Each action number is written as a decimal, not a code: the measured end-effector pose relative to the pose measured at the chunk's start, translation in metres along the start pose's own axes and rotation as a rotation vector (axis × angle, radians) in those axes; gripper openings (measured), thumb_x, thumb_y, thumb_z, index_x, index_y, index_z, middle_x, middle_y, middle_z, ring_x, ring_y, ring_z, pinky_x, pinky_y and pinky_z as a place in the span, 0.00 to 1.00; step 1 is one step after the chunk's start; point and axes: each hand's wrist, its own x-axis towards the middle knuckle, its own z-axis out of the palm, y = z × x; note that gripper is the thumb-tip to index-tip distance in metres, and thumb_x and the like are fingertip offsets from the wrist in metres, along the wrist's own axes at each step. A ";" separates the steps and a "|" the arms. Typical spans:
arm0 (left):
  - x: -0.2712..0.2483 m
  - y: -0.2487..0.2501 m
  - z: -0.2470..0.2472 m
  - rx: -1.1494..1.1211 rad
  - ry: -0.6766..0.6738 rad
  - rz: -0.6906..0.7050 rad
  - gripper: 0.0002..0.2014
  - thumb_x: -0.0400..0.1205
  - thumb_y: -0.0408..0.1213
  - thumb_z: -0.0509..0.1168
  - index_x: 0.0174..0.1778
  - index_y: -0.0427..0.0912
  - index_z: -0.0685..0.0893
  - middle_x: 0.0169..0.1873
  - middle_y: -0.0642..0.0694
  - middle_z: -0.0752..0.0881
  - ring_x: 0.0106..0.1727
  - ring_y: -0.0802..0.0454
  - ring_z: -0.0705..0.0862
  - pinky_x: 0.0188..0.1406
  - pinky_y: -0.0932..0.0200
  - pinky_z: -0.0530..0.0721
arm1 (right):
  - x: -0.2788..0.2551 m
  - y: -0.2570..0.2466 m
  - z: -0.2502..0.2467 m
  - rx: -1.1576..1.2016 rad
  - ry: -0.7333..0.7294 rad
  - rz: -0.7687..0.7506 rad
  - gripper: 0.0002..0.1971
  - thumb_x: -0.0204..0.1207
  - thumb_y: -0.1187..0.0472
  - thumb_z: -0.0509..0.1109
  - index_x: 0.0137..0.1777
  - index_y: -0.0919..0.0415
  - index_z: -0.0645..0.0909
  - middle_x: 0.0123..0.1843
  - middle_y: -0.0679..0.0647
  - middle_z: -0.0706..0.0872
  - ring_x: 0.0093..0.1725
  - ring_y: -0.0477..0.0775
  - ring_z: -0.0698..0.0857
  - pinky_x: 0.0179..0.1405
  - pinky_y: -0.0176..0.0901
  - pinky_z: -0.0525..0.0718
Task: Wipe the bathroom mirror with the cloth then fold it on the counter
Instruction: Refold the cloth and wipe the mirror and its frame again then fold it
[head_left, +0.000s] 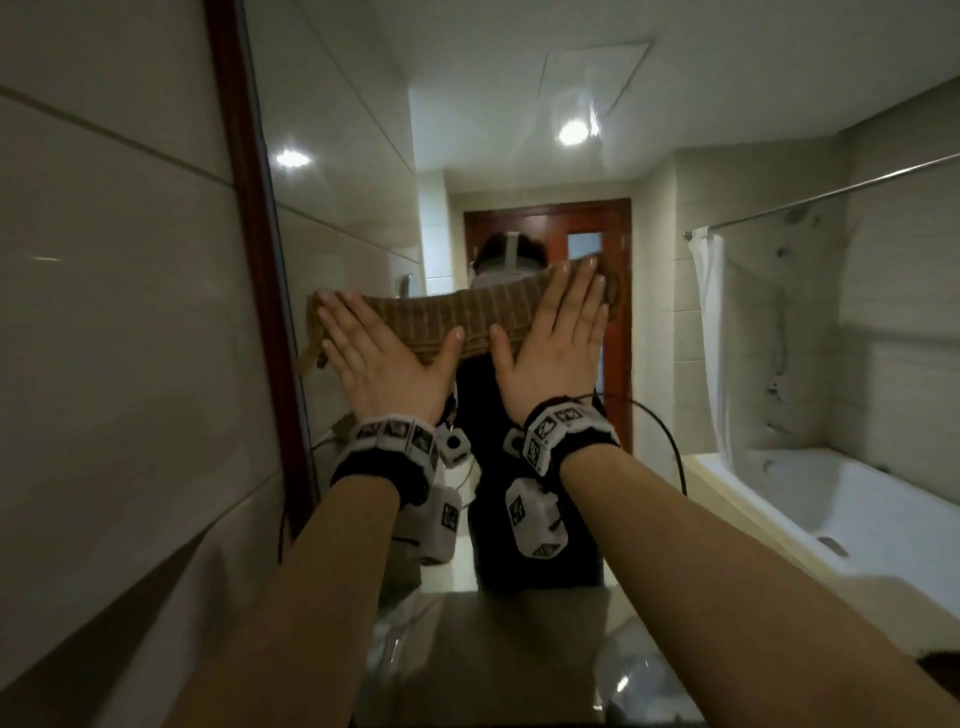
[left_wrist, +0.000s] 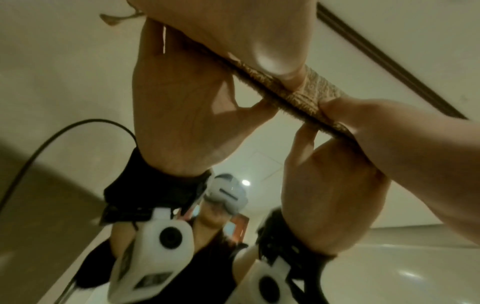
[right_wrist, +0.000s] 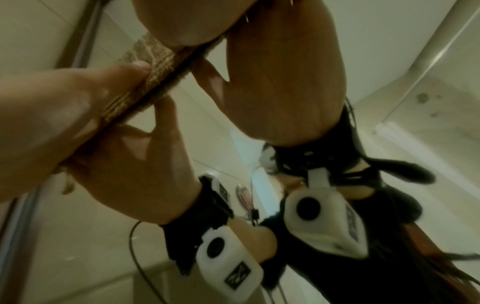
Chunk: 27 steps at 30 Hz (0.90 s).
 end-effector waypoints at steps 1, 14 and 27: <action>-0.017 -0.004 0.005 0.004 -0.014 -0.004 0.59 0.74 0.77 0.50 0.83 0.31 0.37 0.83 0.33 0.38 0.85 0.39 0.38 0.83 0.40 0.43 | -0.015 0.007 0.002 -0.007 -0.028 0.007 0.46 0.78 0.35 0.50 0.84 0.66 0.40 0.85 0.67 0.39 0.84 0.64 0.40 0.83 0.59 0.43; -0.171 -0.027 0.065 0.065 -0.210 -0.117 0.62 0.70 0.78 0.47 0.82 0.29 0.38 0.83 0.30 0.40 0.85 0.35 0.42 0.82 0.36 0.51 | -0.152 0.089 0.026 -0.052 -0.172 0.061 0.46 0.78 0.36 0.51 0.84 0.66 0.39 0.85 0.65 0.37 0.84 0.62 0.38 0.83 0.55 0.38; -0.164 0.071 0.086 0.041 -0.233 -0.055 0.61 0.70 0.80 0.41 0.82 0.29 0.36 0.82 0.30 0.38 0.84 0.34 0.41 0.82 0.36 0.50 | -0.110 0.167 -0.008 0.022 -0.120 0.170 0.50 0.71 0.34 0.52 0.84 0.63 0.34 0.85 0.67 0.45 0.82 0.66 0.49 0.80 0.62 0.56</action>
